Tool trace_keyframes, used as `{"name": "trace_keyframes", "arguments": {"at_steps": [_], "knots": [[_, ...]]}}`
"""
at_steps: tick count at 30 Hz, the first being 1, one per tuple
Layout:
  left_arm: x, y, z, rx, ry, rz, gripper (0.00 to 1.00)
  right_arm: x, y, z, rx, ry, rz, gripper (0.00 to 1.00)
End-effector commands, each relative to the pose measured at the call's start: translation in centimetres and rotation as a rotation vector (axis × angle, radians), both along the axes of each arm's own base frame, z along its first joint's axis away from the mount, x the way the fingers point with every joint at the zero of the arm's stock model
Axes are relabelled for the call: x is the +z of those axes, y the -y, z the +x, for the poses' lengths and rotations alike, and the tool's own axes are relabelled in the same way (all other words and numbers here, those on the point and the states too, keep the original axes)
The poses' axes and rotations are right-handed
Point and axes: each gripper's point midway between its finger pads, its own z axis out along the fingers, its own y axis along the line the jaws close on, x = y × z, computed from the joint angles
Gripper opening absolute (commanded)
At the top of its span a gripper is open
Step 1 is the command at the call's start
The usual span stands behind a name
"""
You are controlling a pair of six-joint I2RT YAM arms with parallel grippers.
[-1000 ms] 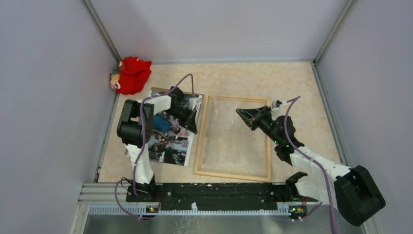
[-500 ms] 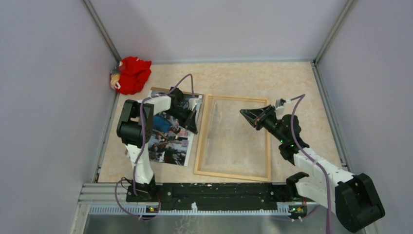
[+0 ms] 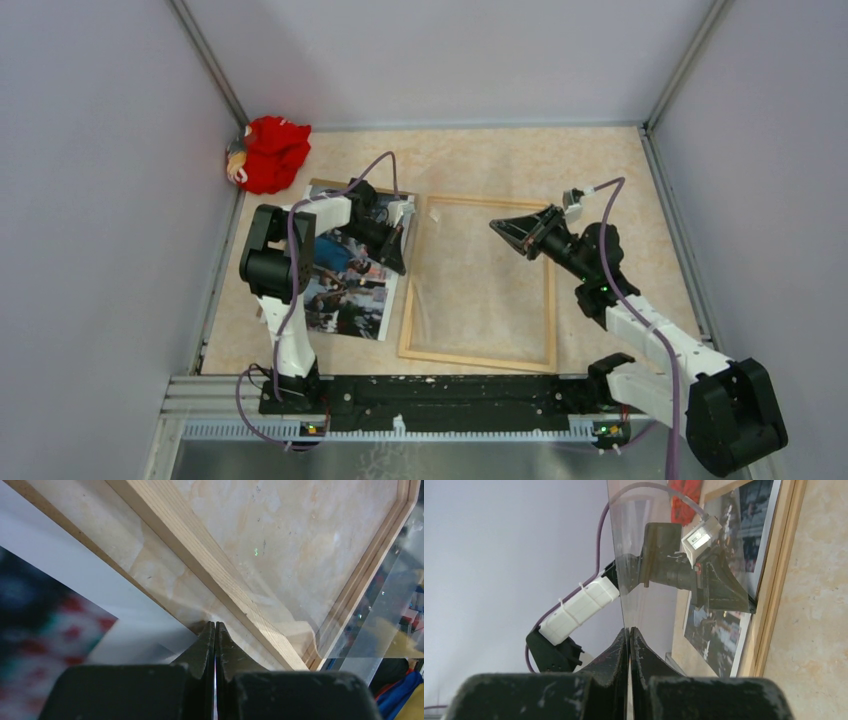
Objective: Put the photo into the frame
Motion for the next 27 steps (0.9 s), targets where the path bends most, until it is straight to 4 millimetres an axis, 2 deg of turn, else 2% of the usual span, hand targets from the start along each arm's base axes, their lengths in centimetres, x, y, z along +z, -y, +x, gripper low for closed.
{"name": "trace_keyframes", "arguments": {"at_steps": [1, 8, 14, 18, 21, 27], "knots": [[0.8, 0.0, 0.6, 0.002, 0.054, -0.007, 0.00, 2.7, 0.2, -0.5, 0.009, 0.079, 0.033, 0.00], [1.0, -0.1, 0.8, 0.002, 0.060, -0.007, 0.00, 4.3, 1.9, 0.2, -0.039, 0.095, 0.066, 0.00], [0.9, -0.2, 0.9, 0.006, 0.059, -0.006, 0.00, 4.8, 1.9, 0.0, -0.025, 0.094, 0.104, 0.00], [0.9, -0.3, 1.0, 0.010, 0.059, -0.004, 0.00, 3.1, 1.8, 0.0, -0.026, 0.059, 0.064, 0.00], [0.9, -0.4, 1.1, 0.013, 0.060, -0.001, 0.00, 0.9, 2.1, 0.0, -0.034, 0.010, 0.042, 0.00], [0.9, -0.7, 1.4, 0.020, 0.063, 0.002, 0.00, -3.5, 4.2, 0.5, -0.100, -0.072, -0.084, 0.00]]}}
